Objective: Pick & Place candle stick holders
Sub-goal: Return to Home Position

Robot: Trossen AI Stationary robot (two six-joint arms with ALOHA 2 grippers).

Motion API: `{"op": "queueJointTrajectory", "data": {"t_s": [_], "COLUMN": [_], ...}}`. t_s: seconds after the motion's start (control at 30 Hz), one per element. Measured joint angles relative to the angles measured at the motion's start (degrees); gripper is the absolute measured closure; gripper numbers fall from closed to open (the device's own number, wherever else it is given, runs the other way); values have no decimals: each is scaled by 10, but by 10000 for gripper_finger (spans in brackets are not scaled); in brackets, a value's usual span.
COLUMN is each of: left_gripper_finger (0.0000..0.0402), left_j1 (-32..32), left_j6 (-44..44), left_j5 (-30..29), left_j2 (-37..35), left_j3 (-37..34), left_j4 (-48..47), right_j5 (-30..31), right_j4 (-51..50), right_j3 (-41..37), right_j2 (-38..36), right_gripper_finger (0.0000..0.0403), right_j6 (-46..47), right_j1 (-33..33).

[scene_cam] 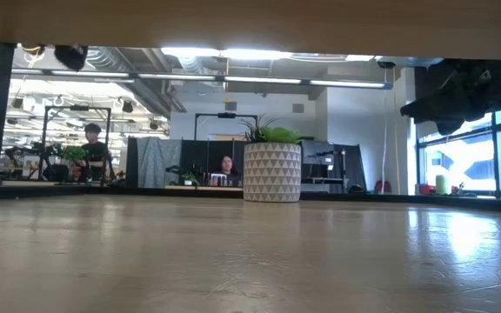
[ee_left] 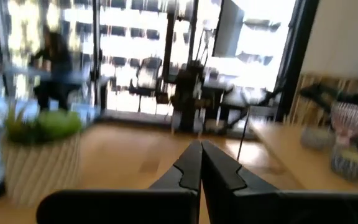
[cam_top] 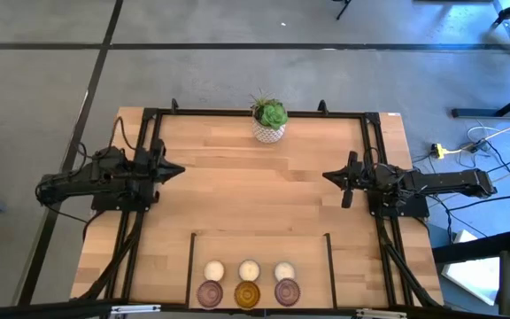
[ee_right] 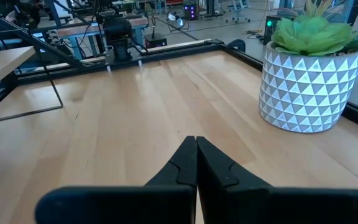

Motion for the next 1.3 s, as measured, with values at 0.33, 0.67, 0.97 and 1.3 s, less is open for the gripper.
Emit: {"op": "queueJointTrajectory", "data": {"t_s": [0.33, 0.67, 0.97, 1.3], "left_gripper_finger": [400, 400, 400, 400], "left_j1": [0, 0, 0, 0], "left_j6": [-8, -25, -29, -48], "left_j5": [20, 25, -23, -21], "left_j2": [0, 0, 0, 0], "left_j3": [-88, -113, -121, -146], "left_j4": [147, 191, 200, 170], "right_j5": [0, 0, 0, 0], "right_j4": [0, 0, 0, 0], "right_j3": [0, 0, 0, 0], "right_j2": [0, 0, 0, 0], "right_gripper_finger": [403, 403, 403, 403], "right_j6": [0, 0, 0, 0], "right_j1": [0, 0, 0, 0]}}
